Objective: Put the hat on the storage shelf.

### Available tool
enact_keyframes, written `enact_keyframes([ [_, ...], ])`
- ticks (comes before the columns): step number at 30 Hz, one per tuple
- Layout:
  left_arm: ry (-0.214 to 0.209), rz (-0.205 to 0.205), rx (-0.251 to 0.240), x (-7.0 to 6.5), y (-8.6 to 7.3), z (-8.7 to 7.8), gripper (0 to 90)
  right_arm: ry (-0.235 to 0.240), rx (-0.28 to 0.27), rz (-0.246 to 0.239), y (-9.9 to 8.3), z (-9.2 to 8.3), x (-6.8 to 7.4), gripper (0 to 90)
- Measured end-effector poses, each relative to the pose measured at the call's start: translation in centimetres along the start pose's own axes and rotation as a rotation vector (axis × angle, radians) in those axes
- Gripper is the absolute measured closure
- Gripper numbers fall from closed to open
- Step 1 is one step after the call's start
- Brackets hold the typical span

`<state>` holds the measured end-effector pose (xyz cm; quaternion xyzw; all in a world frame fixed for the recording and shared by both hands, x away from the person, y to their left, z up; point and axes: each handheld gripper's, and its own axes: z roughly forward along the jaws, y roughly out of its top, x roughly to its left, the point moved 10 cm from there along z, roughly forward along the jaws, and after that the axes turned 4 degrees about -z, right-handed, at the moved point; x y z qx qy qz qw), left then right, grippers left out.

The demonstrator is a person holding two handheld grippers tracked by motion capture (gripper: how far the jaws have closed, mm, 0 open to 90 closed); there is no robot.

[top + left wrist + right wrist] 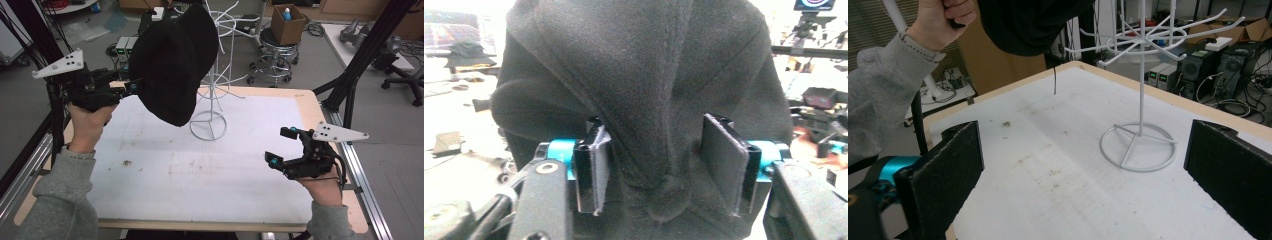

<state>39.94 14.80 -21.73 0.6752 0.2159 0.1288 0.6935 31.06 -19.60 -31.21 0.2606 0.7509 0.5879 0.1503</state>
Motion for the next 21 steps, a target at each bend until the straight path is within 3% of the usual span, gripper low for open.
enact_keyframes([
  [5, -0.012, -0.007, 0.019, -0.16, 0.01, -0.05, 35.0, 0.0, -0.004, -0.003, 0.07, -0.04, 0.01, 1.5],
  [10, 0.0, -0.034, 0.018, 0.11, 0.06, -0.23, 16.7, 0.002, 0.001, 0.0, 0.03, -0.01, 0.1, 1.5],
  [21, 0.016, -0.043, 0.018, 0.44, 0.12, -0.98, 14.2, -0.002, 0.0, -0.001, 0.04, 0.02, 0.01, 1.4],
])
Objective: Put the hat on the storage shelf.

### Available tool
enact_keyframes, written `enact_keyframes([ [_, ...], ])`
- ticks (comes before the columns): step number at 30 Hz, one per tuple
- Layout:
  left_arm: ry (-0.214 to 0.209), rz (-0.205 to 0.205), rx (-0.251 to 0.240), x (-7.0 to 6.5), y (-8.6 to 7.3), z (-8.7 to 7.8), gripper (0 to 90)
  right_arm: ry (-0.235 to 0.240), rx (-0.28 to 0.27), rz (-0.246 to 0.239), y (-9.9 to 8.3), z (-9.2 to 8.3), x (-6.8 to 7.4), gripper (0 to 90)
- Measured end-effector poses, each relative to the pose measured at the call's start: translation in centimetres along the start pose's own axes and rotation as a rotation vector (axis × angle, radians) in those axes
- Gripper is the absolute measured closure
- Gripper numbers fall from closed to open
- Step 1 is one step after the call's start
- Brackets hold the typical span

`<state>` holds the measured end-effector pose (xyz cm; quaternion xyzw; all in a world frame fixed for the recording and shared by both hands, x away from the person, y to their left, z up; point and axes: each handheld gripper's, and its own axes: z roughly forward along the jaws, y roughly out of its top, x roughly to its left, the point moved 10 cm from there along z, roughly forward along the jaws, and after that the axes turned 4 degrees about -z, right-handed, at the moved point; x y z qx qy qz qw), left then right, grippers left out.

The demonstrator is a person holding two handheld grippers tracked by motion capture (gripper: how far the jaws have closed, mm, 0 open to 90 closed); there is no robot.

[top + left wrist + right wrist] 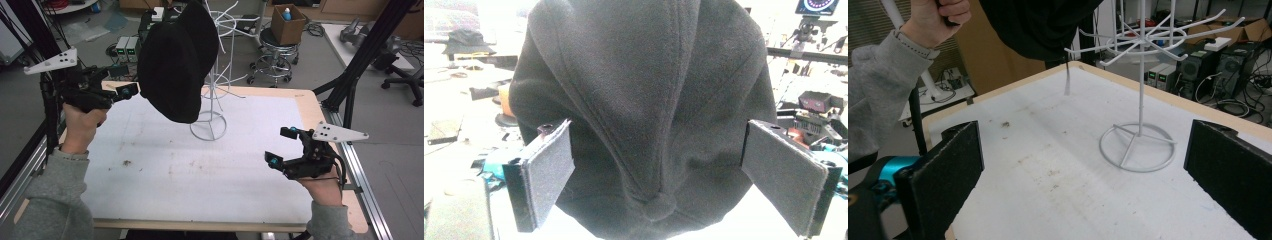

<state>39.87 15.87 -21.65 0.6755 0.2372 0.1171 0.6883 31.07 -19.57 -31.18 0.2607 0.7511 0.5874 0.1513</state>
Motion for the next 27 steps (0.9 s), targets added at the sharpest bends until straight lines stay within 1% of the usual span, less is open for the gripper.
enact_keyframes([
  [2, -0.003, 0.001, 0.002, -0.1, -0.1, -0.1, 14.1, 0.001, 0.0, -0.001, 0.0, 0.0, 0.0, 1.5],
  [8, -0.01, 0.0, 0.028, -0.5, -0.5, -0.8, 13.1, 0.0, -0.001, 0.0, 0.0, 0.0, 0.0, 1.5],
  [10, -0.005, 0.006, 0.039, -0.6, -0.8, -1.1, 13.0, -0.004, -0.001, 0.0, 0.0, 0.0, 0.0, 1.4],
  [12, -0.001, 0.008, 0.042, -0.7, -1.0, -1.5, 12.9, -0.007, -0.004, -0.004, 0.1, 0.0, -0.1, 1.4],
  [15, -0.011, 0.0, 0.034, -1.0, -1.4, -2.1, 13.0, -0.014, -0.008, -0.001, 0.1, -0.1, -0.2, 1.4],
  [18, -0.015, -0.003, 0.041, -1.2, -2.0, -2.7, 12.9, -0.024, -0.016, 0.004, 0.2, -0.3, -0.4, 1.5],
  [20, -0.008, -0.004, 0.049, -1.2, -2.5, -3.1, 13.0, -0.026, -0.017, 0.009, 0.1, -0.3, -0.5, 1.4],
  [23, -0.011, -0.008, 0.041, -1.4, -3.0, -3.8, 13.0, -0.03, -0.018, 0.016, 0.1, -0.4, -0.5, 1.4],
  [25, -0.002, -0.006, 0.044, -1.5, -3.4, -4.2, 12.9, -0.035, -0.022, 0.012, 0.1, -0.4, -0.6, 1.4],
  [27, 0.01, 0.004, 0.049, -1.6, -3.8, -4.5, 13.0, -0.039, -0.027, 0.015, 0.2, -0.5, -0.7, 1.4],
])
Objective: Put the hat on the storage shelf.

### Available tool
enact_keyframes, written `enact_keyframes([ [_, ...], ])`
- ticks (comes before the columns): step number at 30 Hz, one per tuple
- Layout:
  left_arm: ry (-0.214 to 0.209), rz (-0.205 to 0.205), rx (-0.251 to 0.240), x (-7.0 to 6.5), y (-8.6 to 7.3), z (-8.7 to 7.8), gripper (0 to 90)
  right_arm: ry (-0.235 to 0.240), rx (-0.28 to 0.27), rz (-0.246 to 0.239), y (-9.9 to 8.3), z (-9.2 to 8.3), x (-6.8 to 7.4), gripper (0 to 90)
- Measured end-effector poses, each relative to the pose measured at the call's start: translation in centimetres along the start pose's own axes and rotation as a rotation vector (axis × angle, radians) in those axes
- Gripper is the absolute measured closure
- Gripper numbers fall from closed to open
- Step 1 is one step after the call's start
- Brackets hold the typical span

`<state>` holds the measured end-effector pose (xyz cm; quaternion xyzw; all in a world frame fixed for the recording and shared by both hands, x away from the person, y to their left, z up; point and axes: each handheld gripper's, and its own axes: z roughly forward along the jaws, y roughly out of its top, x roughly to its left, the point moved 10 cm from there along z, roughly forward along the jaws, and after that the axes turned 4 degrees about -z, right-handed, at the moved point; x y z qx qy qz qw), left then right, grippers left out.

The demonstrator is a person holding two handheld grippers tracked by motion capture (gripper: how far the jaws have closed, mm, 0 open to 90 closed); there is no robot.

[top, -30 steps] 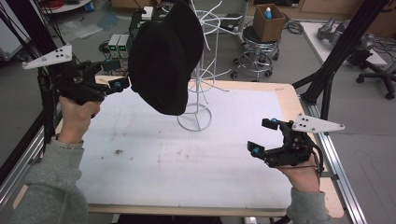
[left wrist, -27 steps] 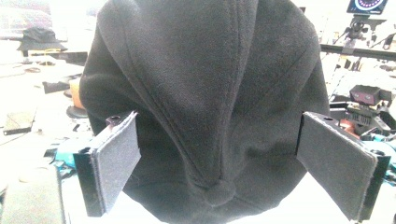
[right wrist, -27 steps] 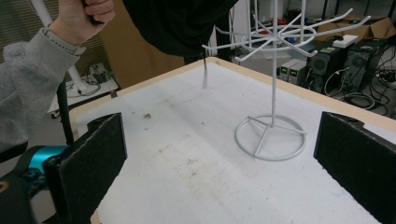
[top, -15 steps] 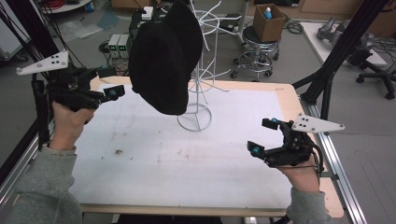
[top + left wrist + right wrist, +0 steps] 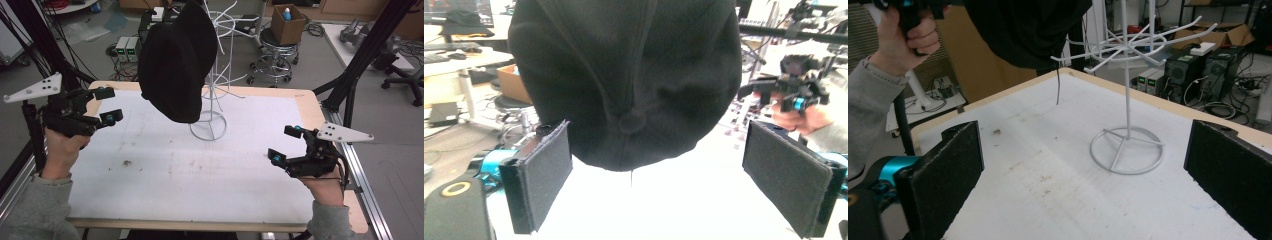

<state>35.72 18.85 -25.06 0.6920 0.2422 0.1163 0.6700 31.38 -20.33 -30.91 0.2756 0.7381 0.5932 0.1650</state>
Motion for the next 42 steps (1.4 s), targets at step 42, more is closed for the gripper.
enact_keyframes([
  [42, 0.065, -0.007, -0.014, -0.4, -4.2, -3.8, 12.9, -0.068, -0.023, 0.008, 0.1, -0.8, -0.9, 1.5],
])
